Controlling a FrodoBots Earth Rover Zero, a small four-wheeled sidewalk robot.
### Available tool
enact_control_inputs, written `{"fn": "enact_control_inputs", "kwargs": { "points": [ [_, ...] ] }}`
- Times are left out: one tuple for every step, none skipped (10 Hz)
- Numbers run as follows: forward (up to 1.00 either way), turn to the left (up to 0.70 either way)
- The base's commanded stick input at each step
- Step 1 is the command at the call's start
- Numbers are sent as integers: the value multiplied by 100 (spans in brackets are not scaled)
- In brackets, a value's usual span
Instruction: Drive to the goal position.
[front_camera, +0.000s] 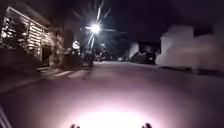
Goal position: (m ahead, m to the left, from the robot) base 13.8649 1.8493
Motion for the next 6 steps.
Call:
{"fn": "enact_control_inputs", "kwargs": {
  "points": [
    [85, 0],
    [85, 0],
    [85, 0],
    [85, 0],
    [85, 0],
    [85, 0]
  ]
}}
